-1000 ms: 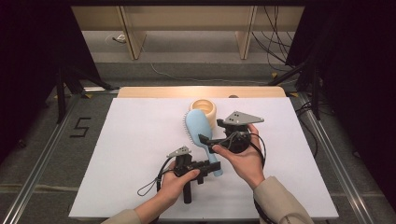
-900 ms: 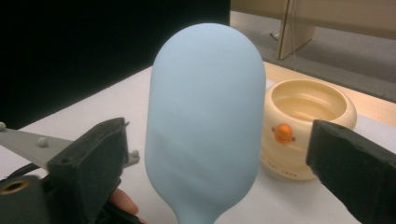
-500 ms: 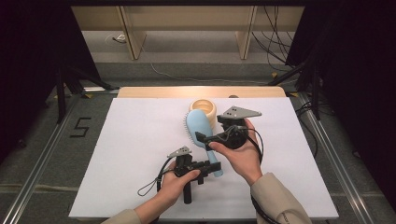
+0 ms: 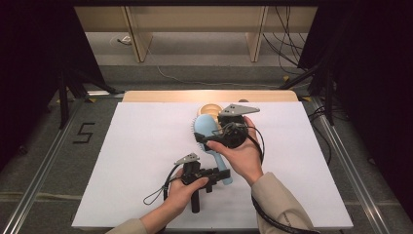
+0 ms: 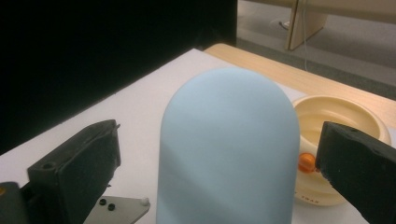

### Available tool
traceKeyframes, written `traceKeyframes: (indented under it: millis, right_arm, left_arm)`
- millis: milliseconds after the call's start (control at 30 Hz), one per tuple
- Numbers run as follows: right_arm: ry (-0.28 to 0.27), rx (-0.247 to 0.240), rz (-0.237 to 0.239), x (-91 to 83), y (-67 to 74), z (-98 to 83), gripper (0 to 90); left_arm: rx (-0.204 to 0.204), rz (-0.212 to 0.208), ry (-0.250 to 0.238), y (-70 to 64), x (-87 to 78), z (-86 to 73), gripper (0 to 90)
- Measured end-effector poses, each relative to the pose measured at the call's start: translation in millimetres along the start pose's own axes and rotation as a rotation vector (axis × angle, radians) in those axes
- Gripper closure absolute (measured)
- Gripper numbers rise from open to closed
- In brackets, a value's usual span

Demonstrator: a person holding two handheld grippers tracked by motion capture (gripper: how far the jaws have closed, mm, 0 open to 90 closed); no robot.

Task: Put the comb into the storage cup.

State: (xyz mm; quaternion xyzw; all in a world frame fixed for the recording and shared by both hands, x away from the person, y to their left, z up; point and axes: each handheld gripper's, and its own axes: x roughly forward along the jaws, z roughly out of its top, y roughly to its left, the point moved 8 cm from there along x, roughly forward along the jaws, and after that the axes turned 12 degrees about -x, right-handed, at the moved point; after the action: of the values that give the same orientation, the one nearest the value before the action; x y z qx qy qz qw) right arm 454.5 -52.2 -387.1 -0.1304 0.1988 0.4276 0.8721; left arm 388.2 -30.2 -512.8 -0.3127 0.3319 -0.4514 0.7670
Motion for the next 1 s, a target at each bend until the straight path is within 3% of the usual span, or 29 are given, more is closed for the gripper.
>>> traceKeyframes:
  millis: [433,1000]
  right_arm:
    - [0.042,0.009,-0.018,13.6,-6.9,4.2,1.5]
    - [0.091,0.015,0.007,27.4,-7.0,7.6,2.6]
  left_arm:
    - [0.006,-0.004,0.001,-0.9,0.2,-0.5,65.4]
    - [0.012,-0.007,0.005,-1.3,0.4,-1.0,65.4]
